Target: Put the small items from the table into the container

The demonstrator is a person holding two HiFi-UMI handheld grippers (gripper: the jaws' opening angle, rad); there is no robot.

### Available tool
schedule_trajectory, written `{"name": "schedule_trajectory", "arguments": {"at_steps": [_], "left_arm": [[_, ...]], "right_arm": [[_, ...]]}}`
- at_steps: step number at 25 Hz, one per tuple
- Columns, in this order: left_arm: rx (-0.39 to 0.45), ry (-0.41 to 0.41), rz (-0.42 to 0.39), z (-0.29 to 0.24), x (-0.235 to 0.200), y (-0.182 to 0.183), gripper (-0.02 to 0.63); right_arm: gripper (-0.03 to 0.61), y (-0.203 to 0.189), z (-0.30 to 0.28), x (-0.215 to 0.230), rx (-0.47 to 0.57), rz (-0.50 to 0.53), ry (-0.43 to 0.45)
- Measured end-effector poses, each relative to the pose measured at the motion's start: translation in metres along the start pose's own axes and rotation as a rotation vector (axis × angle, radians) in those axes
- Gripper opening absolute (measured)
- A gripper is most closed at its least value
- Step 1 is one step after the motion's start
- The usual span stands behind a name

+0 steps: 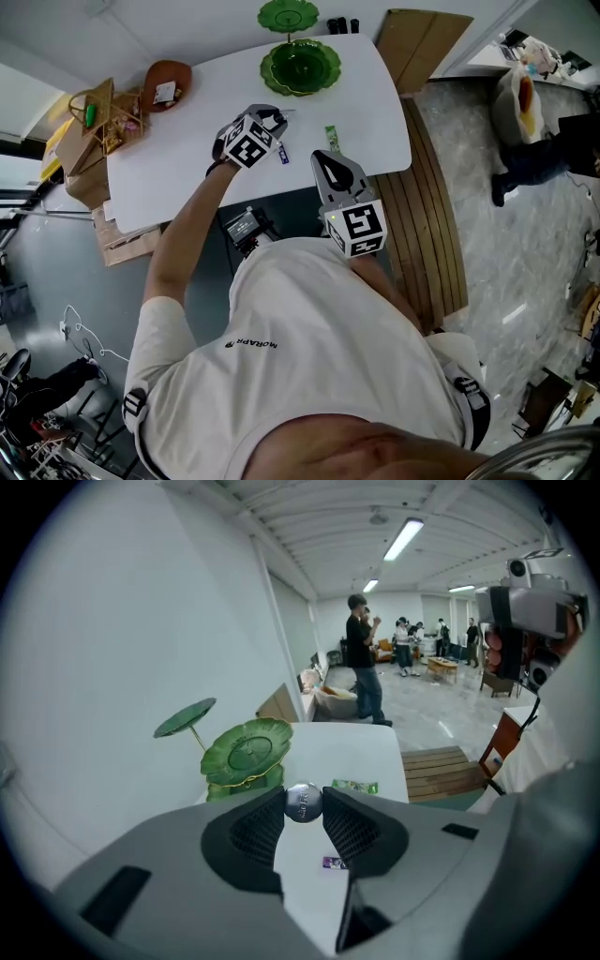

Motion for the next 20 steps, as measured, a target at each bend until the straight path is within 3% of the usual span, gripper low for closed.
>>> {"name": "schedule_trajectory", "arguments": {"at_steps": [20], "left_arm": [[0.159, 0.16, 0.25, -0.018, -0.029, 0.038, 0.132]], "right_arm": [[0.005, -0.001, 0.007, 0.01, 0.004, -0.009, -0.025]]}}
Point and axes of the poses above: the fingertips, and each gripper's own axes: z backward along the fingers, x to its right, y out of its top, the point moved 6 cm from there along z, backward along the fingers, and after that the axes turned 9 degrees about y, right-handed, at the moved point
